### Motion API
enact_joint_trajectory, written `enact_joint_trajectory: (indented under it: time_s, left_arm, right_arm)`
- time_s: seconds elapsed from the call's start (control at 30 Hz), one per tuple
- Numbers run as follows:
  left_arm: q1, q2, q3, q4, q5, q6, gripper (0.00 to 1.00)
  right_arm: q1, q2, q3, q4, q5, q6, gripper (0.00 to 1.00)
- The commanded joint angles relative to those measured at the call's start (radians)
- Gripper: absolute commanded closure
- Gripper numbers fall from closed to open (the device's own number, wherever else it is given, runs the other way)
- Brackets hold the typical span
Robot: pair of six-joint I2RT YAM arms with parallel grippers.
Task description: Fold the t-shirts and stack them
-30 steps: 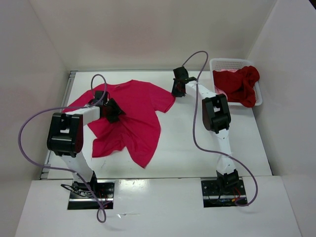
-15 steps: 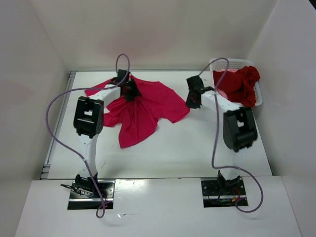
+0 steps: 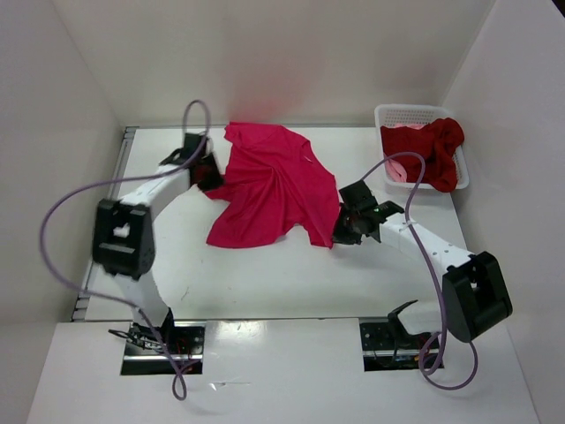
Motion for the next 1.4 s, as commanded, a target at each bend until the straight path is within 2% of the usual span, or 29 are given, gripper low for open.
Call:
enact_joint_trajectory:
  time_s: [0.0, 0.03, 0.07, 0.1, 0.17, 0.2, 0.27, 0.3, 0.4, 0.47, 0.5, 0.53, 0.6, 0.67, 0.73, 0.8, 0.9, 1.03, 1.37]
  left_arm:
    - [0.055, -0.316, -0.315, 0.016, -0.083, -0.035, 0.66]
    - [0.055, -0.373, -0.385, 0.004, -0.106, -0.068, 0.72]
    - [0.065, -0.483, -0.45, -0.008, -0.12, -0.143, 0.82]
    - [0.074, -0.534, -0.566, -0.018, -0.101, -0.18, 0.84]
    - [0.095, -0.67, -0.652, -0.018, -0.074, -0.29, 0.88]
    - [0.107, -0.708, -0.683, -0.018, -0.045, -0.306, 0.88]
    - [0.107, -0.789, -0.737, 0.017, 0.01, -0.307, 0.82]
    - [0.107, -0.803, -0.751, 0.027, 0.078, -0.287, 0.81]
    - [0.107, -0.803, -0.792, 0.017, 0.068, -0.286, 0.93]
    - [0.107, -0.768, -0.849, 0.057, 0.078, -0.299, 0.95]
    - [0.107, -0.757, -0.863, 0.067, 0.078, -0.337, 0.92]
    - [0.107, -0.757, -0.877, 0.077, 0.078, -0.352, 0.82]
    - [0.107, -0.757, -0.906, 0.142, 0.094, -0.403, 0.54]
    - [0.107, -0.777, -0.927, 0.169, 0.106, -0.438, 0.41]
    - [0.107, -0.757, -0.94, 0.188, 0.097, -0.458, 0.32]
    - [0.107, -0.723, -0.94, 0.188, 0.097, -0.469, 0.32]
    - [0.107, -0.664, -0.949, 0.215, 0.087, -0.5, 0.41]
    - [0.107, -0.663, -0.972, 0.249, 0.06, -0.552, 0.51]
    - [0.098, -0.608, -0.984, 0.326, -0.018, -0.642, 0.51]
  right_arm:
    - [-0.003, -0.049, -0.012, -0.004, -0.038, 0.025, 1.0]
    - [-0.003, -0.049, -0.003, -0.004, -0.038, 0.025, 1.0]
    - [-0.003, -0.049, -0.003, -0.004, -0.038, 0.011, 1.0]
    - [-0.003, -0.049, 0.008, -0.004, -0.049, -0.003, 1.0]
    - [-0.003, -0.049, 0.018, -0.004, -0.06, -0.012, 1.0]
    - [-0.003, -0.049, 0.019, -0.004, -0.06, -0.012, 1.0]
    - [-0.003, -0.049, 0.019, 0.007, -0.069, -0.012, 1.0]
    - [-0.003, -0.049, 0.019, 0.007, -0.069, -0.021, 1.0]
    - [-0.003, -0.049, 0.028, 0.007, -0.069, -0.021, 1.0]
    - [-0.003, -0.059, 0.028, 0.032, -0.081, -0.021, 1.0]
    - [-0.003, -0.059, 0.028, 0.032, -0.081, -0.021, 1.0]
    - [-0.003, -0.059, 0.037, 0.032, -0.081, -0.012, 1.0]
    - [-0.003, -0.059, 0.037, 0.032, -0.081, -0.012, 1.0]
    - [-0.003, -0.059, 0.037, 0.032, -0.081, -0.003, 1.0]
    - [-0.003, -0.059, 0.037, 0.032, -0.081, -0.003, 1.0]
    - [-0.003, -0.069, 0.037, 0.041, -0.081, 0.006, 1.0]
    - [-0.003, -0.069, 0.028, 0.041, -0.081, 0.006, 1.0]
    - [-0.003, -0.079, 0.028, 0.041, -0.081, 0.006, 1.0]
    - [-0.003, -0.079, 0.028, 0.059, -0.092, 0.016, 1.0]
